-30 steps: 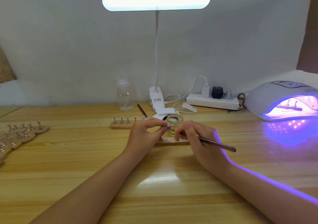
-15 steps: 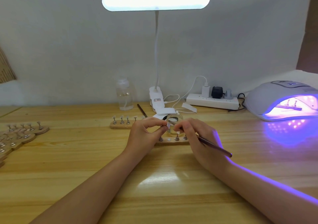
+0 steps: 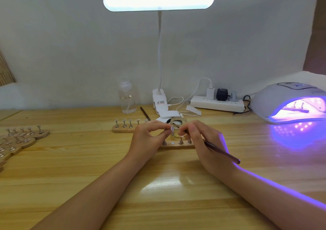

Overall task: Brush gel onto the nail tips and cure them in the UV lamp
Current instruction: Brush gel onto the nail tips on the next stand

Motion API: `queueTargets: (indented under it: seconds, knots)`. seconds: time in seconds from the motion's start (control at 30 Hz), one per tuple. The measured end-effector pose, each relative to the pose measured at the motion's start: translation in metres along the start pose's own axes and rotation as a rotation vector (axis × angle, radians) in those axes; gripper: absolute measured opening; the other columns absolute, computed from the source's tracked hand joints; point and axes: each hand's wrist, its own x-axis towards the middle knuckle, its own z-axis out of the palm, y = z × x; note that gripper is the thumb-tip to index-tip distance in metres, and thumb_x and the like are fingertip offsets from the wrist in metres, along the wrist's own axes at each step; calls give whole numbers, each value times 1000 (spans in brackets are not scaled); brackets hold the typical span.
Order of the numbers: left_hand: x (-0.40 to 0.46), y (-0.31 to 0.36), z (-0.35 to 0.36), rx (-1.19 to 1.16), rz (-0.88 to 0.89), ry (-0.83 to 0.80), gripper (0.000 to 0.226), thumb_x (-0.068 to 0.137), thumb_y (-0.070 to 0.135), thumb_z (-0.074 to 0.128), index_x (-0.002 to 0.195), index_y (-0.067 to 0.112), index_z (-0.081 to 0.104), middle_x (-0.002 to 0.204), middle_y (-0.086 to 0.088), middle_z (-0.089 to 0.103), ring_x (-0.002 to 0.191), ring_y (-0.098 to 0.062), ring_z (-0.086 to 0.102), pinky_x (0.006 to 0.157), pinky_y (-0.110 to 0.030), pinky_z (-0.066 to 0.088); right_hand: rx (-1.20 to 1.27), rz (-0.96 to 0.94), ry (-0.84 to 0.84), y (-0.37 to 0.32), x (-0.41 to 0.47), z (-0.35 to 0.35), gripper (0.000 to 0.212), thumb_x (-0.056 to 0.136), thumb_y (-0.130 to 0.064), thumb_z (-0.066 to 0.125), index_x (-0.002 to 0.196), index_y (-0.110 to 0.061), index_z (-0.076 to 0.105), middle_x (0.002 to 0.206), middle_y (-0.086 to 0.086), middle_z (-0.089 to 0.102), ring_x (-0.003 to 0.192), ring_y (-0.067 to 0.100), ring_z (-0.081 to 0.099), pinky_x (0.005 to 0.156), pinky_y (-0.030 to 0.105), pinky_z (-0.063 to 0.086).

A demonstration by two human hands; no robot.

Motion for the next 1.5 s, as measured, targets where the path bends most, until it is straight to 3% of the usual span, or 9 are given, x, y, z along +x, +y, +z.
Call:
queueTargets:
  seconds: [0.17, 0.33, 0.47, 0.73, 0.83, 0.93, 1.03, 1.5]
  knots:
    - [0, 2, 0, 14, 4, -1, 37, 71, 3, 74, 70, 39, 67, 71, 28, 66, 76, 8, 60, 73, -5, 41, 118, 70, -8, 1, -2, 0, 33, 88, -44, 36, 73, -32, 63, 67, -6, 67, 68, 4, 63, 65, 21, 51]
    - [-1, 2, 0, 36, -1, 6, 34, 72, 3, 74, 71, 37, 67, 68, 25, 65, 77, 9, 59, 70, -2, 39, 19, 30, -21, 1, -1, 0, 36, 88, -45, 32, 80, -29, 63, 76, -13, 65, 75, 5, 62, 67, 18, 47]
    - [-1, 4, -1, 12, -25, 15, 33, 71, 3, 74, 68, 35, 66, 69, 20, 66, 78, 7, 59, 71, -4, 40, 126, 106, -24, 1, -4, 0, 39, 84, -51, 34, 70, -31, 64, 67, -6, 67, 68, 5, 64, 64, 20, 49]
    - [-1, 9, -3, 50, -57, 29, 25, 70, 13, 76, 65, 35, 63, 91, 15, 59, 92, 13, 52, 76, 3, 32, 61, 66, 44, -3, 0, -2, 36, 85, -46, 33, 79, -26, 61, 78, -10, 65, 70, 3, 59, 63, 15, 46]
    - [-1, 7, -2, 31, -57, 35, 28, 70, 10, 76, 62, 32, 60, 76, 14, 61, 81, 5, 56, 78, -7, 39, 30, 47, 16, -3, -1, 0, 37, 86, -45, 33, 79, -24, 62, 75, -10, 65, 70, 3, 59, 64, 14, 44]
    - [-1, 5, -1, 24, -60, 34, 29, 70, 8, 76, 61, 31, 60, 66, 13, 60, 73, 8, 54, 75, -6, 38, 4, 30, 14, -2, -1, 0, 34, 87, -45, 33, 79, -27, 61, 75, -11, 65, 71, 1, 59, 64, 11, 43]
    - [-1, 4, -1, 22, -56, 35, 28, 70, 8, 76, 62, 30, 60, 67, 12, 60, 72, 8, 53, 74, -5, 38, -48, 20, -12, -2, -1, 0, 30, 87, -46, 31, 82, -34, 58, 77, -14, 64, 74, 0, 58, 65, 10, 41]
    - [-1, 4, -1, 58, -36, 50, 34, 68, 4, 77, 61, 32, 59, 68, 13, 58, 73, 4, 53, 73, -5, 37, -5, 40, -59, -1, -3, 0, 35, 88, -46, 30, 76, -34, 61, 72, -19, 63, 76, 2, 60, 68, 18, 46]
